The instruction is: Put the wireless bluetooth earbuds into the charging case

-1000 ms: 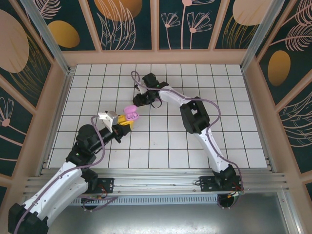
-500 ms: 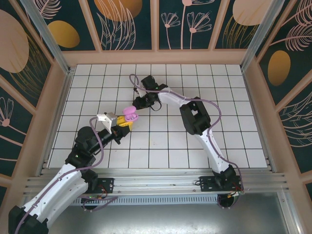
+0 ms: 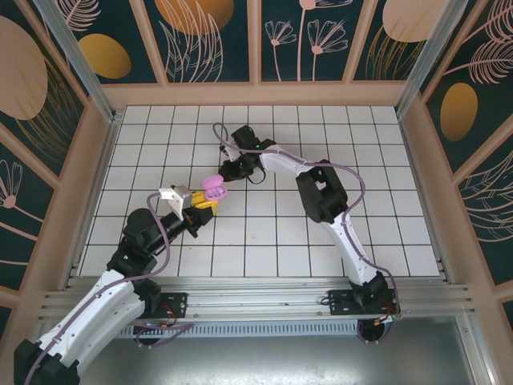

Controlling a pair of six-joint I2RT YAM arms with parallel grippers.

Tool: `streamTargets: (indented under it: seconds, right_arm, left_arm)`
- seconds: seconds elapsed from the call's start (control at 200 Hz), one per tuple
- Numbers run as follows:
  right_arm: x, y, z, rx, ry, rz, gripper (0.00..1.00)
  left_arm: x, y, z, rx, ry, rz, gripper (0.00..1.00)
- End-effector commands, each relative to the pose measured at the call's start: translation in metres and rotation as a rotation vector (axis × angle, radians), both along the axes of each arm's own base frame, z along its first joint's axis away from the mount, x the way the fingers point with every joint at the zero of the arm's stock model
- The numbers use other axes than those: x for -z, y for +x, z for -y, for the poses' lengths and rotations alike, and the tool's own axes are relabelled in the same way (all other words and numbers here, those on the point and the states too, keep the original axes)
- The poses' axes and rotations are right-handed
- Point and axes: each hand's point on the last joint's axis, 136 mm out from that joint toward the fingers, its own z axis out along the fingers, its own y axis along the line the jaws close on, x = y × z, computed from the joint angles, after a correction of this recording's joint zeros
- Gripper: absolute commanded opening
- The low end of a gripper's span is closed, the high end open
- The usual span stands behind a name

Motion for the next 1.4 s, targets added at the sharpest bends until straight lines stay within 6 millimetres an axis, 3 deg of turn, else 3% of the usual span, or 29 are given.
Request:
streamTargets:
  seconds: [0.0, 0.145, 0.33, 0.806, 1.141, 1.396]
  right_arm:
    - [-0.052, 0.010, 0.004, 0.053, 0.068, 0.069, 0.17]
    - [-0.072, 0.012, 0.023, 0.145, 0.074, 0.084, 0.17]
    - [-0.119, 0.005, 0.053, 0.274, 0.091, 0.144, 0.17]
    - [-0.226, -0.050, 0.129, 0.451, 0.147, 0.295, 0.16]
    - [-0.291, -0.091, 0.152, 0.477, 0.232, 0.388, 0.16]
    - [-0.299, -0.113, 0.151, 0.484, 0.299, 0.389, 0.16]
  left_arm:
    - [-0.002, -0.001, -0.002, -0.013, -0.002, 0.012, 0.09]
    - [-0.004, -0.001, -0.003, -0.018, -0.008, 0.016, 0.09]
    - [-0.019, 0.002, -0.003, -0.026, -0.029, 0.054, 0.09]
    - [-0.058, 0.031, 0.018, 0.001, 0.050, 0.184, 0.07]
    - [-0.070, 0.070, 0.043, 0.027, 0.127, 0.272, 0.07]
    - [-0.075, 0.088, 0.057, 0.028, 0.113, 0.287, 0.06]
